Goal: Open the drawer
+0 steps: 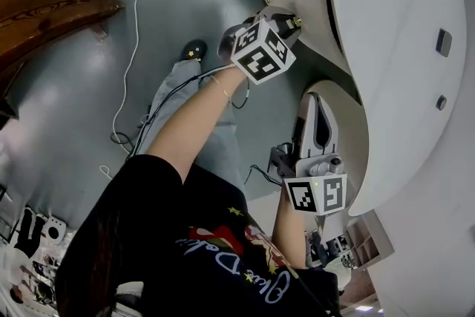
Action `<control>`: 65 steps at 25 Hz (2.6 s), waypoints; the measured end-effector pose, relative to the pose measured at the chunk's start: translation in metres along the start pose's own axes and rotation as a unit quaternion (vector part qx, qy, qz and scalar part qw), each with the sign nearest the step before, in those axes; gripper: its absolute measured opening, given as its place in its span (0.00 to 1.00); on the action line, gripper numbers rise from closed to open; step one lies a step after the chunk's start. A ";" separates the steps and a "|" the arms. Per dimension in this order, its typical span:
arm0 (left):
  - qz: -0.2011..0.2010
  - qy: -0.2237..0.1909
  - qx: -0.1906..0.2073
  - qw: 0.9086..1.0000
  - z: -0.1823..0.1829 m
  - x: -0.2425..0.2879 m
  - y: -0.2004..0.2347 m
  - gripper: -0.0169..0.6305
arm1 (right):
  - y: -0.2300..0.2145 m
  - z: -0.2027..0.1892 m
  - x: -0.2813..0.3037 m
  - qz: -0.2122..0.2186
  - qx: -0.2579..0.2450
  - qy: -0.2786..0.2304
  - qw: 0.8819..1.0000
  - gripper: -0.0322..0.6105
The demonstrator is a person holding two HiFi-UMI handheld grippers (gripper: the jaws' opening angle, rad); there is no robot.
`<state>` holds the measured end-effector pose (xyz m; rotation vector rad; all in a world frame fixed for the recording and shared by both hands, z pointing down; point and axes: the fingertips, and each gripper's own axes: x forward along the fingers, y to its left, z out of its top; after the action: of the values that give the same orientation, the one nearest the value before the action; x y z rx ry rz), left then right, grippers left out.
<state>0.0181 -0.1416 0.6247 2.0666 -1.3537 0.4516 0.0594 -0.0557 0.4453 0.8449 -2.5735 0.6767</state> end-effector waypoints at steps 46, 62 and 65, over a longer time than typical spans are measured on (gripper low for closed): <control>-0.005 0.043 -0.004 0.999 -0.049 -0.065 -0.001 0.18 | 0.010 0.024 -0.003 -0.040 0.013 -0.034 0.999 0.05; -0.007 0.054 -0.011 0.998 -0.066 -0.082 -0.002 0.18 | 0.011 0.026 0.002 -0.042 0.017 -0.037 0.998 0.05; -0.006 0.057 -0.011 0.998 -0.067 -0.081 -0.001 0.18 | 0.007 0.028 0.005 -0.040 0.018 -0.035 0.998 0.05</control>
<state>-0.0111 -0.0409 0.6271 1.9990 -1.2739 0.5376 0.0463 -0.0676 0.4223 0.9946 -2.5812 0.6827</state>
